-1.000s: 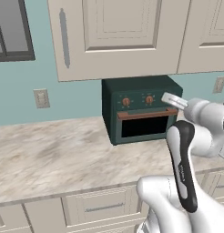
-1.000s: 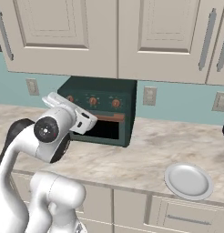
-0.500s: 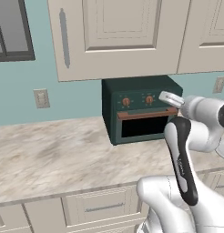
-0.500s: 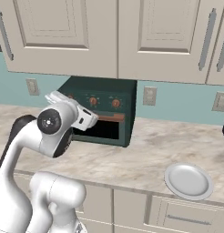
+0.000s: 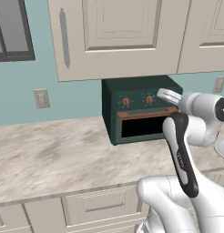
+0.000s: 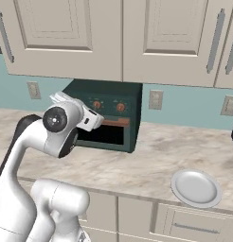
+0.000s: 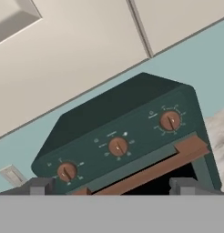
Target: Pick up the bagel from the plate, place it on the toaster oven rack, close the door, and set the timer.
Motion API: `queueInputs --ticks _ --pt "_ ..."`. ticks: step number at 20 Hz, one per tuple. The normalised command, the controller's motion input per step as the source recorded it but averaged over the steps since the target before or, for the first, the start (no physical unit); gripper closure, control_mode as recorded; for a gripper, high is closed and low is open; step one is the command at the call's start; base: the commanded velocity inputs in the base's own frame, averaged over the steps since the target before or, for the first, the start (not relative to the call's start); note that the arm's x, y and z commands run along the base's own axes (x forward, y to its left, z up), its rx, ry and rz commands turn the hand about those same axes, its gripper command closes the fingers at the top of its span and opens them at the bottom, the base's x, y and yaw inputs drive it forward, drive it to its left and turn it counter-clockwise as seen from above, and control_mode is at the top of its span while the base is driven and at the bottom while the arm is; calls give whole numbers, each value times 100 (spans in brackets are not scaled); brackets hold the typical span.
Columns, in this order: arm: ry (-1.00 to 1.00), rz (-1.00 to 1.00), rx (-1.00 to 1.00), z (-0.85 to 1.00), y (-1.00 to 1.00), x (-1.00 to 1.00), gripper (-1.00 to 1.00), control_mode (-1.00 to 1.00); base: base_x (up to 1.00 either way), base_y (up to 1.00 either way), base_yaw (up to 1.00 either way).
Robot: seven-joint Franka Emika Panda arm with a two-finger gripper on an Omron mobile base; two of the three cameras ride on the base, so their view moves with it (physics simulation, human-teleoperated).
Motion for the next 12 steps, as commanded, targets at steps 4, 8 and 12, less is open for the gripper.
queueInputs --ticks 4,8,12 --pt "0 7 0 0 -12 4 -100 -100 0 0 0" --pt "0 9 0 0 -19 1 -100 -100 0 0 0" --pt "0 8 0 0 -19 0 -100 -100 0 0 0"
